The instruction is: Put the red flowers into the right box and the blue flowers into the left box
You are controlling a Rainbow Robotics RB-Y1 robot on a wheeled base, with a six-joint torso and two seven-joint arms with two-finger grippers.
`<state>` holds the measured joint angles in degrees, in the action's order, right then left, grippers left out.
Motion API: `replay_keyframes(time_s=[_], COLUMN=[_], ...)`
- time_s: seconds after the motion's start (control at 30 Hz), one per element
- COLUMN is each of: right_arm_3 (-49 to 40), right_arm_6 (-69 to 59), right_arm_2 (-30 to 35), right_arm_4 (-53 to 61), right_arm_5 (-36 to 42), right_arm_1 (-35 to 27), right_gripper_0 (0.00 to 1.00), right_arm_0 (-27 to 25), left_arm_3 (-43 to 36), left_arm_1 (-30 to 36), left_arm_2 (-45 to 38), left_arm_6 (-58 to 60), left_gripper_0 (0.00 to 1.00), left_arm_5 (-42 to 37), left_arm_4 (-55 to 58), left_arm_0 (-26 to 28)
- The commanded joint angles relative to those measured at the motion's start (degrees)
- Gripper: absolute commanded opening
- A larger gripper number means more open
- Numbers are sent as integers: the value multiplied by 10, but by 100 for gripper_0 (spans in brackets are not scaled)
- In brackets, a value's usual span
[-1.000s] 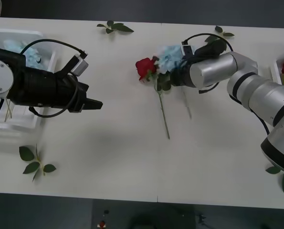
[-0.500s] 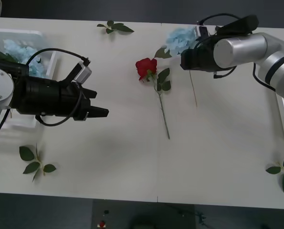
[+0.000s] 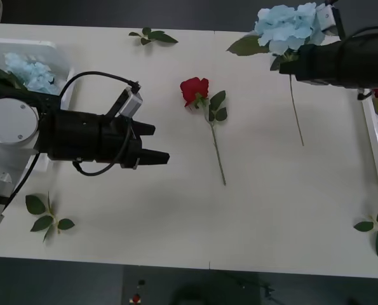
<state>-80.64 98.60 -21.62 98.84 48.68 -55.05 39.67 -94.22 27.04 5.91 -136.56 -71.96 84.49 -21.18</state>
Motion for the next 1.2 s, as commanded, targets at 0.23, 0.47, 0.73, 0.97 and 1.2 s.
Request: replay_keyframes(time_s=[0.23, 0.47, 0.73, 0.97, 1.2], right_arm_3=[-94, -130, -145, -145, -146], right_arm_6=[254, 368, 470, 478, 467], right_arm_2=[76, 76, 76, 76, 71], right_arm_4=[142, 189, 247, 247, 247], right_arm_5=[38, 38, 55, 86, 90], right_arm_1=[-12, 7, 28, 69, 100], right_gripper_0=[0, 0, 0, 0, 0], right_arm_0=[-79, -97, -108, -108, -93], left_arm_3=[81, 146, 150, 150, 150], left_arm_1=[-15, -38, -81, -111, -128], left_arm_2=[87, 116, 116, 117, 117], left_arm_6=[-132, -184, -184, -184, -184], left_gripper_0=[100, 100, 100, 100, 100], left_arm_5=[63, 63, 65, 85, 96], left_arm_4=[220, 334, 365, 366, 365], left_arm_0=[1, 0, -1, -4, -6])
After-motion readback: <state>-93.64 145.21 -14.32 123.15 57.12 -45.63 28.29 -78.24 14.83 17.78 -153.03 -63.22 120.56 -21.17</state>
